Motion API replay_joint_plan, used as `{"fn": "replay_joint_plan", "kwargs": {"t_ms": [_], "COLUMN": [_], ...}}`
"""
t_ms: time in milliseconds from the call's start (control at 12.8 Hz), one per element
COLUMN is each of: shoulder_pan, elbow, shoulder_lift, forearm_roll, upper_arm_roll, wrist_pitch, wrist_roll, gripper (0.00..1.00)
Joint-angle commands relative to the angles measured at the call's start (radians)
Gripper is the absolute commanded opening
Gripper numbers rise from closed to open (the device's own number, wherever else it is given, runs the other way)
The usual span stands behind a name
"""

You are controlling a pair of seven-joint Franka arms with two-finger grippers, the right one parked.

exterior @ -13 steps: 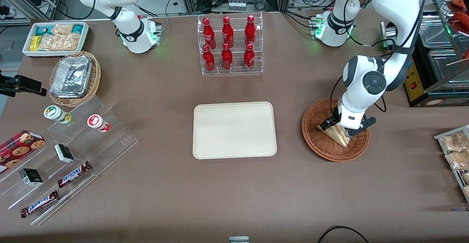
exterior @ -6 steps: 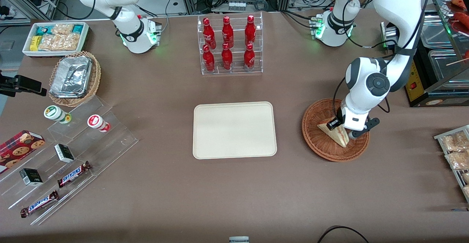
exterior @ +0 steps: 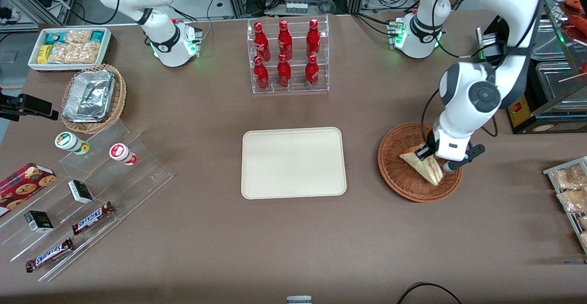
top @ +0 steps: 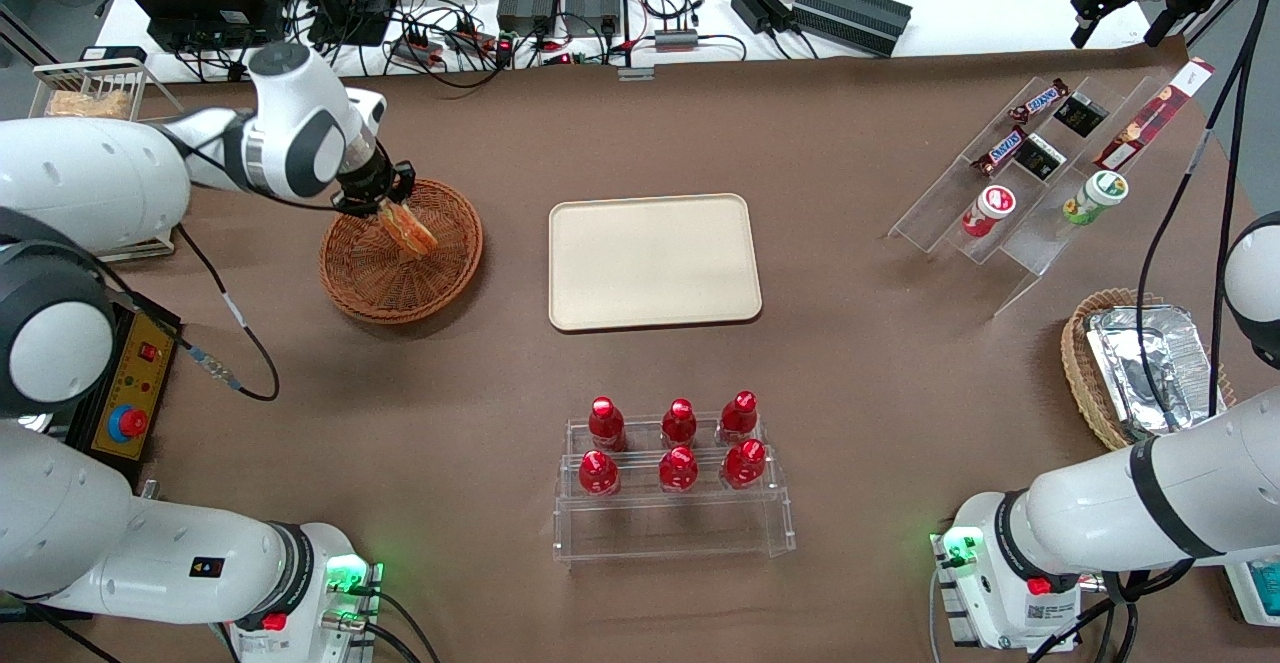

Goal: Place sandwich from basket to tray
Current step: 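Lift the sandwich and carry it with the left gripper over the cream tray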

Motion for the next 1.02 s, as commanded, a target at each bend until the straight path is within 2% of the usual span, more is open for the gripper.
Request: {"fn": "replay_joint_plan", "kwargs": {"t_ms": [0,157,313,548,939], "shoulder_pan": [-0.017,-0.042,-0.088,-0.201,-0.354], "elbow": [0.188,0.348,0.446,0.539,0.821], "shoulder_lift": [-0.014,0.049,0.115,0.234,0.495], "forearm_roll": [0.009,-0.005,-0.008,-0.034,-0.022], "upper_arm_roll": [-0.056,-0.119,-0.153,-0.161,-0.164], "wrist_pitch": [-0.235,-0.339,-0.374,-0.364,-0.358], "wrist_roll": [-0.026,-0.046,-0.056,-0.115,-0.115], "gripper": [0.0,0.0,0.0,0.0,0.0]}}
